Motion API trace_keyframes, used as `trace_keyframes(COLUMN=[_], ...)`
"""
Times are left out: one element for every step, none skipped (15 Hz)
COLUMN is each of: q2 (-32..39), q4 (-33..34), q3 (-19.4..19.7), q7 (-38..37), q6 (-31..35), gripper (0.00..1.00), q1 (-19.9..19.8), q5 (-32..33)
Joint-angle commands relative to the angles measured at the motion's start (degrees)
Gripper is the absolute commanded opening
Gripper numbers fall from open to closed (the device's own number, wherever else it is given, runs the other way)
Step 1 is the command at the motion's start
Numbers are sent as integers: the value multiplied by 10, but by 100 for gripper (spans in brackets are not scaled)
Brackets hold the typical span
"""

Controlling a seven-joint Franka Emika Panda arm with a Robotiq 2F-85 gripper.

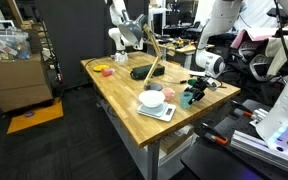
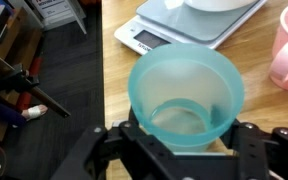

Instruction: Pour the water out of the blue cup into the white bowl

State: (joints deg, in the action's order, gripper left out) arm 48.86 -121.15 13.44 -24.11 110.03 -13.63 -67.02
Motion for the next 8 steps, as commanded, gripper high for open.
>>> trace_keyframes(q2=[-17, -22, -29, -35, -41, -54, -63, -75], q4=[-15, -19, -27, -33, -40, -53, -61, -72], q3=[7, 9, 10, 11, 13, 18, 21, 25], q7=[3, 5, 8, 11, 12, 12, 11, 1], q6=[-3, 0, 3, 6, 10, 22, 28, 28], gripper=[48, 48, 48, 48, 48, 48, 48, 48], q1=[5, 7, 9, 12, 16, 26, 32, 42], q5=[-4, -3, -1, 1, 2, 9, 13, 29])
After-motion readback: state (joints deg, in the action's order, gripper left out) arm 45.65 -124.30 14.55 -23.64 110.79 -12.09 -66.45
